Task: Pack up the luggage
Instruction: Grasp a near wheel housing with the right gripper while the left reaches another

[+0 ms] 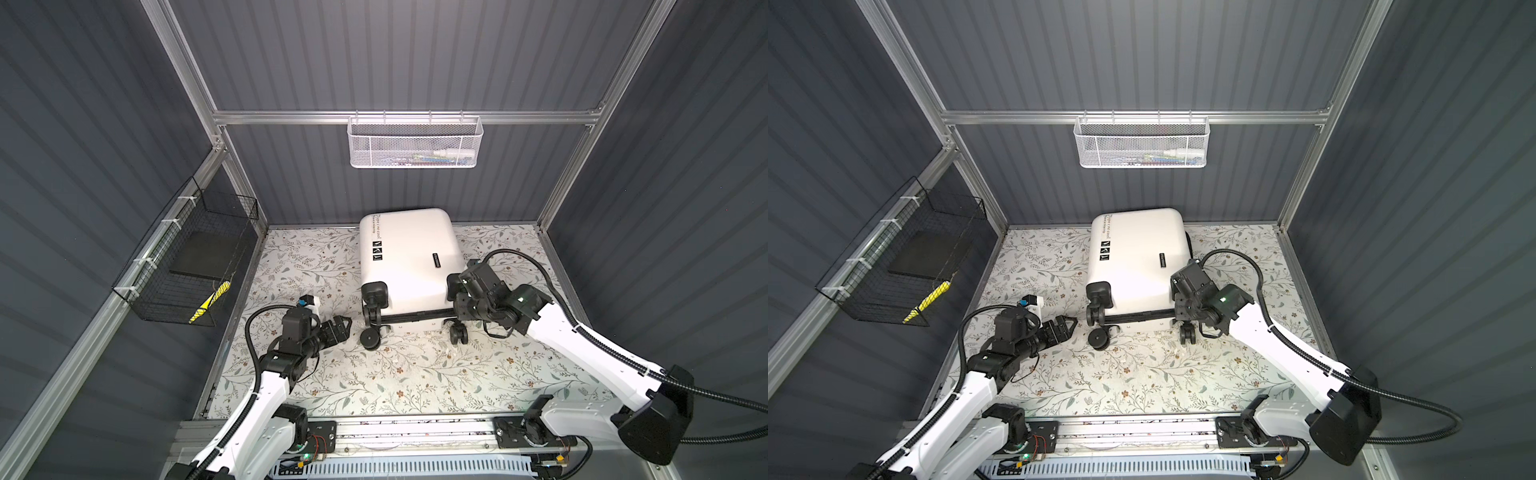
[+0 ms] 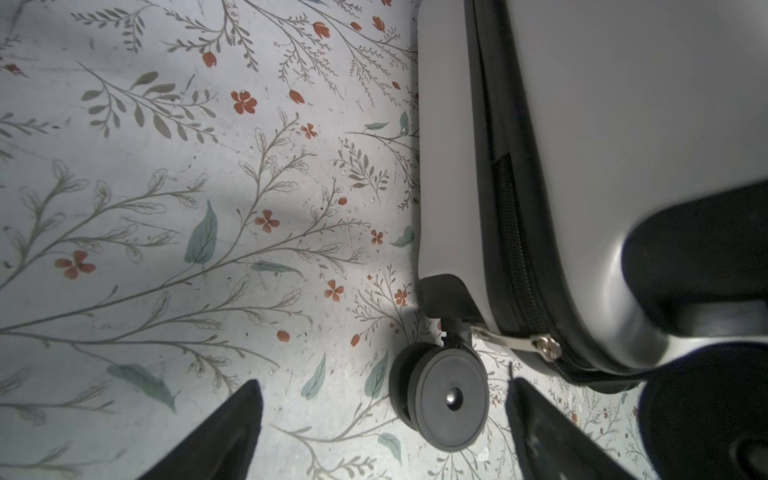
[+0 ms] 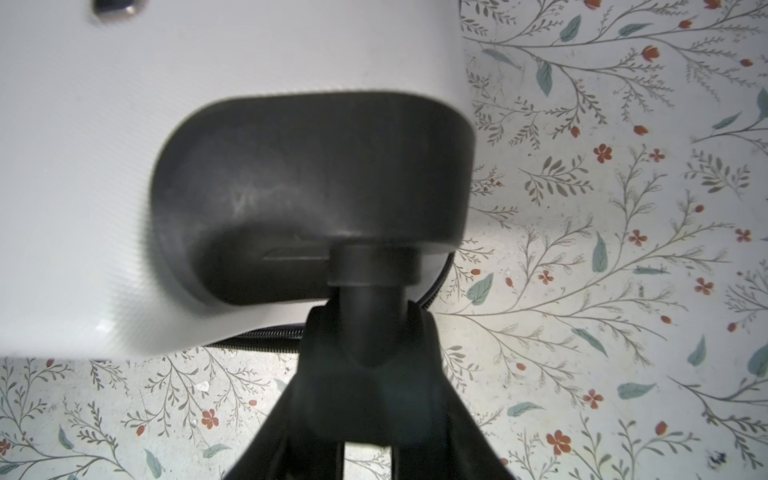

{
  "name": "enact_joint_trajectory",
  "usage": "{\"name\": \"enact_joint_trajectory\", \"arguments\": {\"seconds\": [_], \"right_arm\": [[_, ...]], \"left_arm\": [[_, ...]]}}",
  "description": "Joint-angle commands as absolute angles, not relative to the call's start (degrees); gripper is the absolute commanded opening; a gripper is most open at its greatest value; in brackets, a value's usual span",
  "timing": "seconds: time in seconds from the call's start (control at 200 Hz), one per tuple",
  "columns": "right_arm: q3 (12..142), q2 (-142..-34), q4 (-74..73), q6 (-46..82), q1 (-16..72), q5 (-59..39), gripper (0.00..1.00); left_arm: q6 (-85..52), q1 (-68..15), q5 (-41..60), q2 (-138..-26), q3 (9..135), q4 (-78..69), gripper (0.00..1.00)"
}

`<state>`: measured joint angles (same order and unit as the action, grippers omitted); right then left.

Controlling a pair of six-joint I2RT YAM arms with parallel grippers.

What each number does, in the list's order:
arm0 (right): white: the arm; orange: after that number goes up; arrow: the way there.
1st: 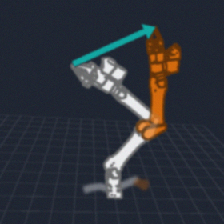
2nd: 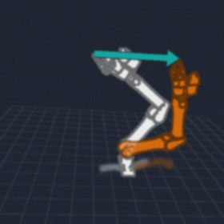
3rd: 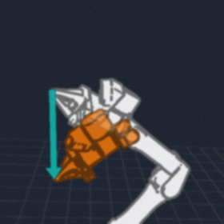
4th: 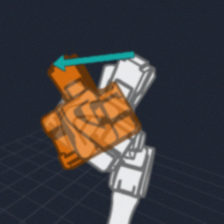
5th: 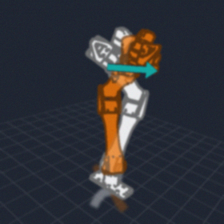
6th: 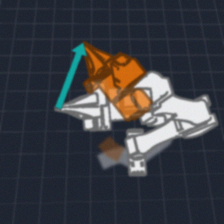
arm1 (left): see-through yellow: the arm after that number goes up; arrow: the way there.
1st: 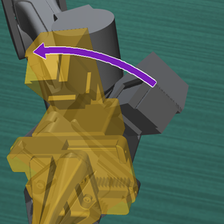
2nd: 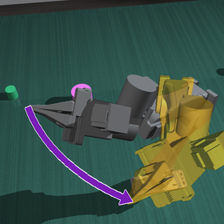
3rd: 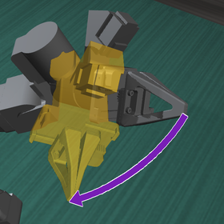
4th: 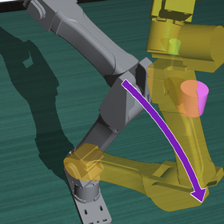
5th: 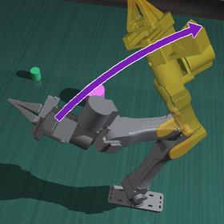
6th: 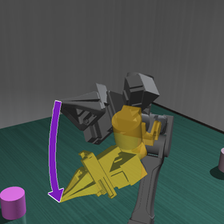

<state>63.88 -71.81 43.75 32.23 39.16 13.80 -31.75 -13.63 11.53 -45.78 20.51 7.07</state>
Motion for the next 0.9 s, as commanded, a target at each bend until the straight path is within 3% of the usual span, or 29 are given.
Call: {"name": "enact_joint_trajectory", "arguments": {"seconds": [0.0, 0.24, 0.54, 0.895], "right_arm": [[62.9, -70.7, 39.3, 33.1, 39.1, 12.0, 0.13], [59.7, -69.4, 36.6, 34.1, 37.5, 9.1, 0.13], [57.2, -65.8, 35.4, 33.6, 34.4, 7.3, 0.13], [54.7, -64.5, 33.1, 34.2, 33.9, 3.6, 0.13]], "left_arm": [[-32.1, -14.4, 11.1, -42.8, 17.8, -2.0, 0.9], [-30.9, -17.5, 11.5, -42.2, 13.6, -8.4, 0.84], [-27.9, -28.7, 1.1, -43.5, 8.4, -16.7, 0.82], [-18.9, -29.8, -0.3, -48.5, 3.0, -33.6, 0.75]]}}
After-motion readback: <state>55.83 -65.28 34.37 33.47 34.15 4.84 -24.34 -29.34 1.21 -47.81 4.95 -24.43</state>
